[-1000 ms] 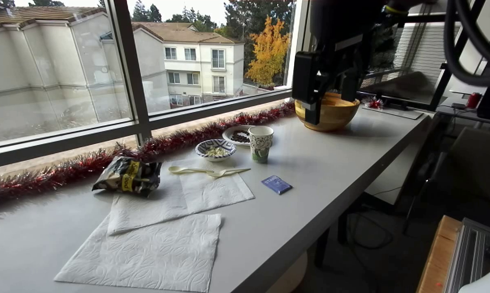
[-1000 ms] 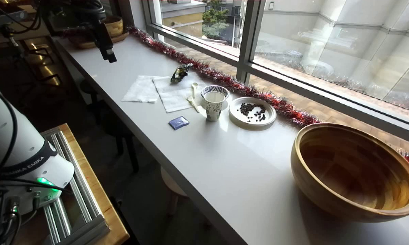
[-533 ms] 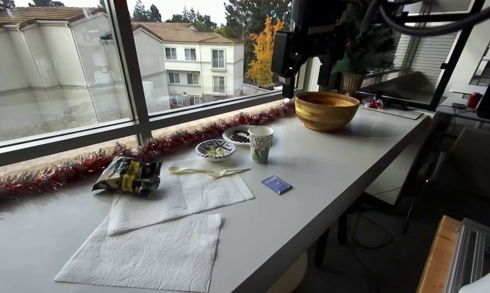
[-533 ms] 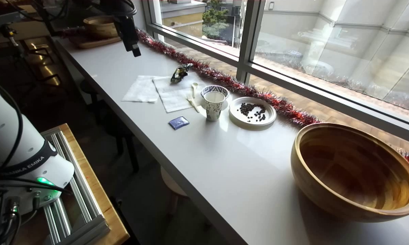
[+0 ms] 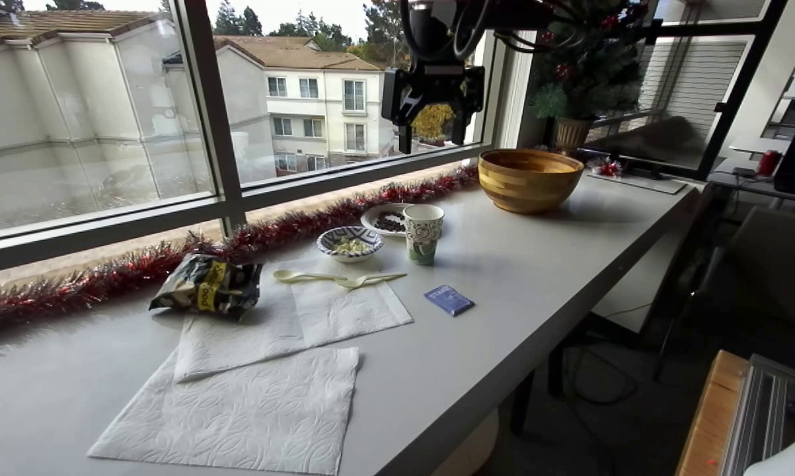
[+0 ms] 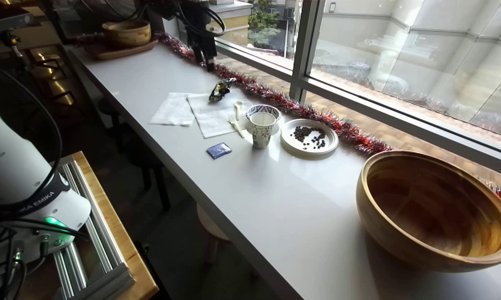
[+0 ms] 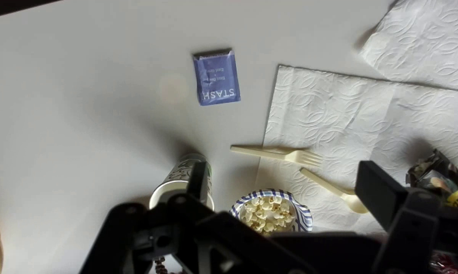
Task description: Pour the contents in the cup on to the bowl
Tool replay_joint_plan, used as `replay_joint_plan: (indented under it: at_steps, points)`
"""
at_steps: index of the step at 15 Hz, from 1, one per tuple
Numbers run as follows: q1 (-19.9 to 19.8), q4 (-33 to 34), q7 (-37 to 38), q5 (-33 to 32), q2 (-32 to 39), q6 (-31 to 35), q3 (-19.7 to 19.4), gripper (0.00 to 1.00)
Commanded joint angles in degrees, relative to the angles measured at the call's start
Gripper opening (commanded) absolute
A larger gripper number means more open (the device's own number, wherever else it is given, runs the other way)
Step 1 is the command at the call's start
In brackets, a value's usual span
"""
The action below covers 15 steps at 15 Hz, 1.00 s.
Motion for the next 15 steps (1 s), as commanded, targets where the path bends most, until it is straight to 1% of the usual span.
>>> replay_joint_plan:
  at_steps: [1, 4, 7, 9, 15]
  points:
    - [0.6, 8.5, -0.1, -1.2, 10.5, 2.5, -2.2, 1.00]
    - [0.9, 12.7, 0.8, -1.6, 16.5, 4.1, -4.3, 1.00]
    - [1.2, 15.6, 0.8, -1.8, 21.3, 6.7, -6.4, 1.00]
    - [1.4, 16.9, 0.4, -1.8, 23.8, 7.6, -7.5, 1.00]
    - [2.2, 18.9, 0.5, -1.1, 30.2, 14.2, -9.6, 1.00]
